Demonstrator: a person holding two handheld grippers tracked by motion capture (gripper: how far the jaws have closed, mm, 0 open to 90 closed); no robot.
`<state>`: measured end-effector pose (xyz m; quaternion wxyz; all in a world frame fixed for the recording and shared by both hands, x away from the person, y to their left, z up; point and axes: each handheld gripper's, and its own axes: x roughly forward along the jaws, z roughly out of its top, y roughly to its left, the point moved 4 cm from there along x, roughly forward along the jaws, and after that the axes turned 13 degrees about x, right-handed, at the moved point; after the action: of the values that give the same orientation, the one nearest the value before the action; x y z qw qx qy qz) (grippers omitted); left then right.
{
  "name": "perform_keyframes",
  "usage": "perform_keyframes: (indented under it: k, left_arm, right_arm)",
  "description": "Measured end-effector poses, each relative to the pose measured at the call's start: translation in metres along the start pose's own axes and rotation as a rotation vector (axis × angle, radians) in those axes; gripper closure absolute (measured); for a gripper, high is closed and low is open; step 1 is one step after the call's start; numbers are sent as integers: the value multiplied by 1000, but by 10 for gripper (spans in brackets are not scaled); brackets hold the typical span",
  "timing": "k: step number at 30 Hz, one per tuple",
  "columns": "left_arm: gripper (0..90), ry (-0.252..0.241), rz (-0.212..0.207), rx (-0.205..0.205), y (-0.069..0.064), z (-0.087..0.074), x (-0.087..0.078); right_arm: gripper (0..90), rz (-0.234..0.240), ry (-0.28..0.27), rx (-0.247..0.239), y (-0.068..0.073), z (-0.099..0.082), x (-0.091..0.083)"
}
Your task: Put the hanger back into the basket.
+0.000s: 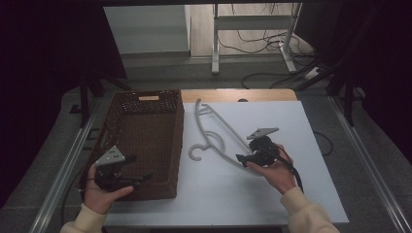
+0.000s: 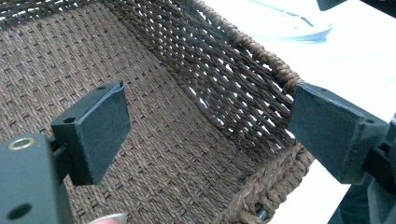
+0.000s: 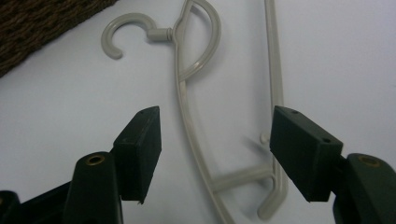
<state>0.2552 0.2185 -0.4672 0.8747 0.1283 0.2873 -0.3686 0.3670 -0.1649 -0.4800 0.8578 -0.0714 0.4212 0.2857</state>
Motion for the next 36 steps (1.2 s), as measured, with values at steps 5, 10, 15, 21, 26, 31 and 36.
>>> perform_keyframes:
  k: [5, 10, 15, 21, 26, 31, 36]
  left_arm:
    - [128, 0, -4, -1, 0, 0, 0]
    - [128, -4, -4, 0, 0, 1, -1]
    - [128, -1, -4, 1, 0, 0, 0]
    - [128, -1, -5, -1, 1, 0, -1]
    - [129, -3, -4, 1, 1, 0, -1]
    - [128, -9, -4, -1, 1, 1, -3]
    - [128, -10, -4, 0, 2, 1, -4]
  right_arm:
    - [346, -5, 21, 4, 3, 15, 19]
    - [364, -13, 43, 22, 5, 33, 37]
    - [383, -32, 73, 44, 7, 47, 58]
    - [397, -54, 98, 44, 9, 58, 78]
    - [414, -71, 105, 37, 10, 63, 89]
    - [437, -75, 136, 31, 13, 67, 102]
    - [500, -95, 172, 33, 15, 68, 115]
